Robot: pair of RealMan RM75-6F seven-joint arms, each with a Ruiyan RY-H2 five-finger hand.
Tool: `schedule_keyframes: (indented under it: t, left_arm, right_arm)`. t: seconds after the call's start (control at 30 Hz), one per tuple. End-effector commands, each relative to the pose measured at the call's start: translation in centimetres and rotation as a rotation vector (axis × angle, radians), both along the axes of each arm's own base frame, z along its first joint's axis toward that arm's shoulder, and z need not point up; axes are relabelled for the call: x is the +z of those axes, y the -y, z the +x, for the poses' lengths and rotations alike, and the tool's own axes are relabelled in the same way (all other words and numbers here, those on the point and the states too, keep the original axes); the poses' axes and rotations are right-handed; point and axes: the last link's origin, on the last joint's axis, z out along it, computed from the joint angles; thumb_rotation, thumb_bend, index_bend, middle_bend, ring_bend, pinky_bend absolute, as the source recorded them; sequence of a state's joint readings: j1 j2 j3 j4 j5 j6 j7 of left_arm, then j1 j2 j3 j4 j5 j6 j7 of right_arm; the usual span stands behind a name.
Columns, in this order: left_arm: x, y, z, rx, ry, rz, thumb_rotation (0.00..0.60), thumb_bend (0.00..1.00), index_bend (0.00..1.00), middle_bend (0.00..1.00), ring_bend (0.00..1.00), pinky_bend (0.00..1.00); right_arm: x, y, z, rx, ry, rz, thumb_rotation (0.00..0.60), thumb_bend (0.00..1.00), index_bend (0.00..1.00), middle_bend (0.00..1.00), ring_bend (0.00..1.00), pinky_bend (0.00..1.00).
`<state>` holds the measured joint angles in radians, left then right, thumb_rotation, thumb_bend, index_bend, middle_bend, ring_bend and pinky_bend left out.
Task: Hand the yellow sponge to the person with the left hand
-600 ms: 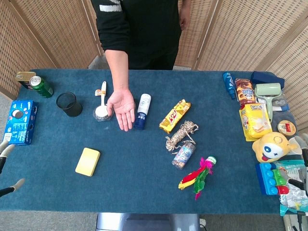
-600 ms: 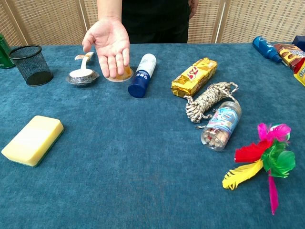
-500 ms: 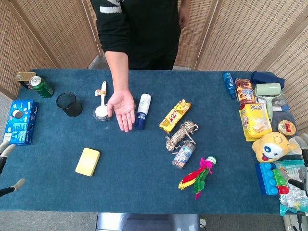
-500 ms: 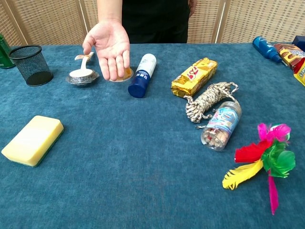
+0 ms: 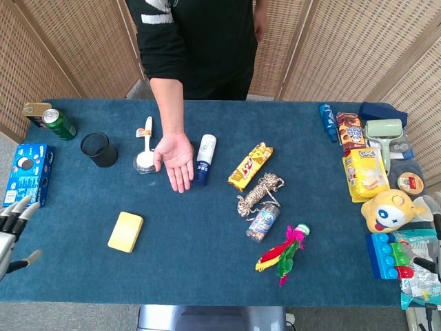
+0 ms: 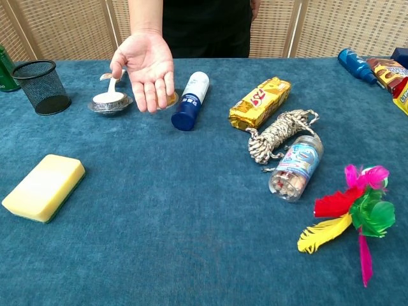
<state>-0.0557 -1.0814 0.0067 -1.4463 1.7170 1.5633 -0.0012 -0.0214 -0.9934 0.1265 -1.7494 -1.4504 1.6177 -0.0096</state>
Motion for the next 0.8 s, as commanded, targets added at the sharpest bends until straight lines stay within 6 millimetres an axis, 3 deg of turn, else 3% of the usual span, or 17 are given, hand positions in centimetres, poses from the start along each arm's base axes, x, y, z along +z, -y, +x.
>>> schedule_keyframes:
  t: [0.03, 0.27, 0.47, 0.67, 0.8]
  left_arm:
    - [-1.1, -3.1, -0.4, -0.350, -0.294, -0.113, 0.451, 0.09, 0.00, 0.00, 0.07, 0.16]
    - [-3.1, -4.2, -0.5, -0.678, -0.516, -0.225, 0.278, 0.07, 0.00, 0.00, 0.06, 0.16]
    - [-5.1, -5.8, -0.9, -0.821, -0.611, -0.300, 0.277, 0.07, 0.00, 0.00, 0.05, 0.16]
    - [-5.9, -8.2, -1.0, -0.861, -0.703, -0.319, 0.278, 0.07, 0.00, 0.00, 0.04, 0.16]
    - [-6.3, -8.9, -0.7, -0.888, -0.736, -0.331, 0.321, 0.07, 0.00, 0.00, 0.04, 0.16]
  right_arm:
    - [0.0, 0.0, 0.0, -0.006, -0.004, -0.006, 0.600, 0.00, 0.04, 0.02, 0.05, 0.06]
    - [-0.3, 0.0, 0.0, -0.017, -0.014, -0.009, 0.600, 0.00, 0.04, 0.02, 0.05, 0.06]
    - [-0.5, 0.2, -0.1, -0.028, -0.022, -0.010, 0.600, 0.00, 0.04, 0.02, 0.05, 0.05]
    - [-0.5, 0.2, -0.1, -0.030, -0.021, -0.018, 0.600, 0.00, 0.04, 0.02, 0.05, 0.05]
    - [-0.4, 0.2, -0.2, -0.035, -0.018, -0.026, 0.600, 0.00, 0.04, 0.02, 0.05, 0.05]
